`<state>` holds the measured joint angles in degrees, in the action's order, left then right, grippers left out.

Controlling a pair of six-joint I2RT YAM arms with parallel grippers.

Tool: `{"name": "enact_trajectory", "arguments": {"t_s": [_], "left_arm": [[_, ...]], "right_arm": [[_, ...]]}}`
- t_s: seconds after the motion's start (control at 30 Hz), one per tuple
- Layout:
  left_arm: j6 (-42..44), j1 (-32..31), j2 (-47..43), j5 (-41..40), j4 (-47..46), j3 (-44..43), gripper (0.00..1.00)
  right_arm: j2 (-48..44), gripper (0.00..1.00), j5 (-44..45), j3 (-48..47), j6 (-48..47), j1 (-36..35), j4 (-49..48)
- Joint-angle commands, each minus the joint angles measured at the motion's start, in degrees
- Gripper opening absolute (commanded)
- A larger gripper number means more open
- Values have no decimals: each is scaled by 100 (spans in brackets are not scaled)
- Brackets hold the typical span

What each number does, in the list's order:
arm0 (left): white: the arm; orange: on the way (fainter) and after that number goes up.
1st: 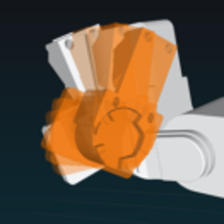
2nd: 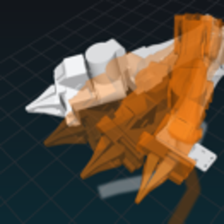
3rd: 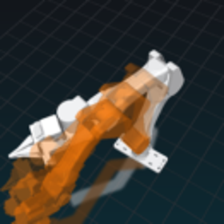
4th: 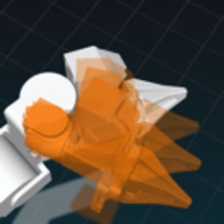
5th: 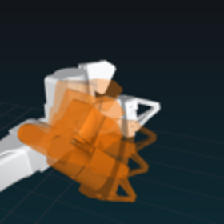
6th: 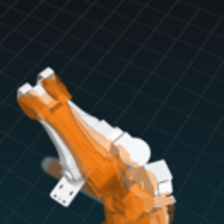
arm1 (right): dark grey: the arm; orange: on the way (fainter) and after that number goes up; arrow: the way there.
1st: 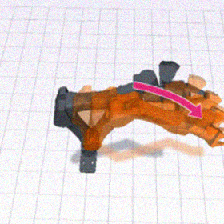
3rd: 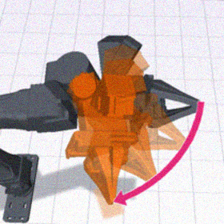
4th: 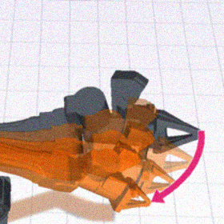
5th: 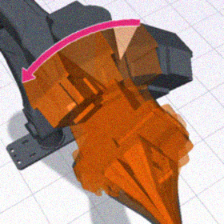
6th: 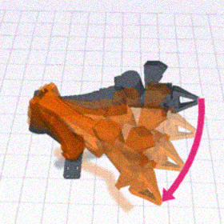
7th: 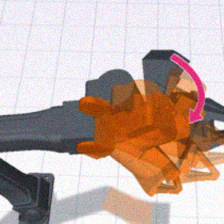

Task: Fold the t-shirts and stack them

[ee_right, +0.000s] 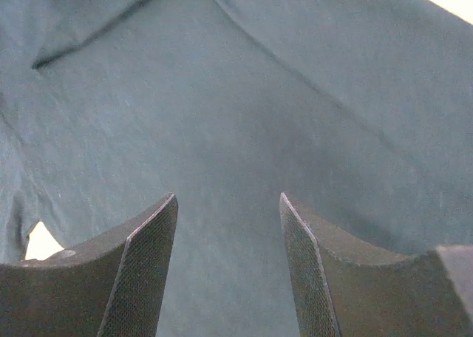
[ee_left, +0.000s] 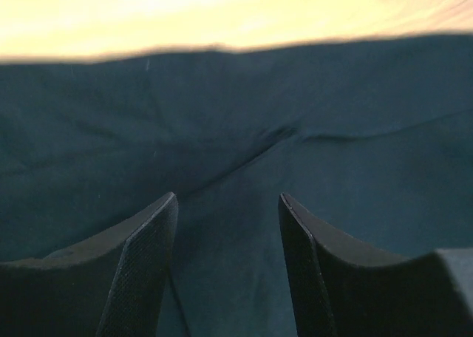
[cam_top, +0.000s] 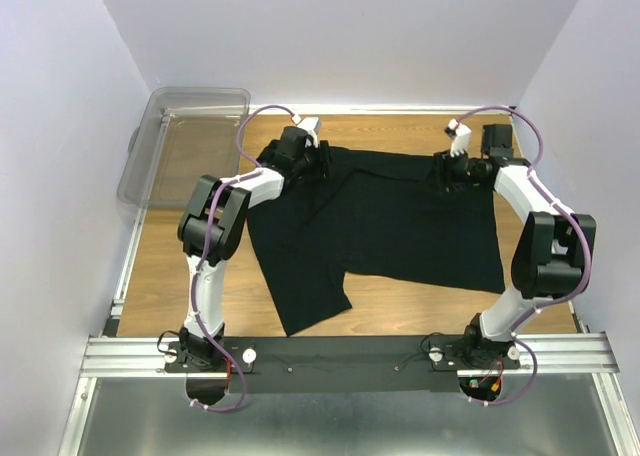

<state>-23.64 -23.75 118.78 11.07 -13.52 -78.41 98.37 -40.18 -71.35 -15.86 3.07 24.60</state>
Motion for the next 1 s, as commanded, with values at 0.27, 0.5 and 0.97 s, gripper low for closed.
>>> {"name": "enact_trajectory", "arguments": {"t_s": [0.27,0.5,0.97], "left_arm": [[386,-33,435,-386,1343,-596,61],[483,-112,576,-342,1633,-719,59],[579,-323,5,-228,1572,-404,0]], "right_arm": [[-230,65,-121,596,355,695,-201],[-318,65,-262,631,390,844,-201],[-380,65,-376,631,425,1029,-192]]}}
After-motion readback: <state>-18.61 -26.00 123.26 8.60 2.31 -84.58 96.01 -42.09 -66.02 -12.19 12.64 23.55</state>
